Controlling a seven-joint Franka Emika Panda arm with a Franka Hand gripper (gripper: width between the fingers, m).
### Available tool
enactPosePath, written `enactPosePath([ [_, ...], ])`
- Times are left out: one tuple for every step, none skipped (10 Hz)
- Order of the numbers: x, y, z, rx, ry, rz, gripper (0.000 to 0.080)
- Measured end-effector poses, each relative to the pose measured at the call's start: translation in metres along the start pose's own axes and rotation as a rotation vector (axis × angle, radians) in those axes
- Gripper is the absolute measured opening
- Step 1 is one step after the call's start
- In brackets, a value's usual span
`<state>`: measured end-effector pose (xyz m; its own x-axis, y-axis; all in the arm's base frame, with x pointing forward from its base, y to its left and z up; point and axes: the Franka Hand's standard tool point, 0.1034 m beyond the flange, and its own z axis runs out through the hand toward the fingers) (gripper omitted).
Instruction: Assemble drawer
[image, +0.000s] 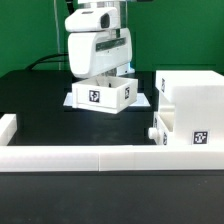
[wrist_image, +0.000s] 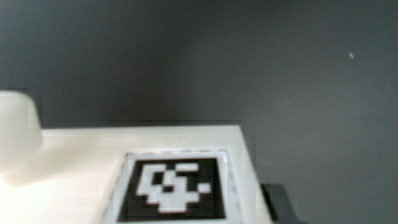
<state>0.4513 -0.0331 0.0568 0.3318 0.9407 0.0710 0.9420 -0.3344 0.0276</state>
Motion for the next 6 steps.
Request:
enactPosePath([
  [0.0, 0.005, 0.0, -0.002, -0.004, -0.089, 0.0042],
  [0.004, 0.012, 0.001, 0.002, -0.011, -0.16, 0.0042],
  [0.007, 0.02, -0.001, 0.004, -0.019, -0.209, 0.0042],
  [0.008, 0.023, -0.003, 0.006, -0.02, -0.209, 0.0042],
  [0.007, 0.02, -0.001, 0.01, -0.02, -0.208, 0.0042],
  [0.007, 0.02, -0.001, 0.011, -0.02, -0.208, 0.0042],
])
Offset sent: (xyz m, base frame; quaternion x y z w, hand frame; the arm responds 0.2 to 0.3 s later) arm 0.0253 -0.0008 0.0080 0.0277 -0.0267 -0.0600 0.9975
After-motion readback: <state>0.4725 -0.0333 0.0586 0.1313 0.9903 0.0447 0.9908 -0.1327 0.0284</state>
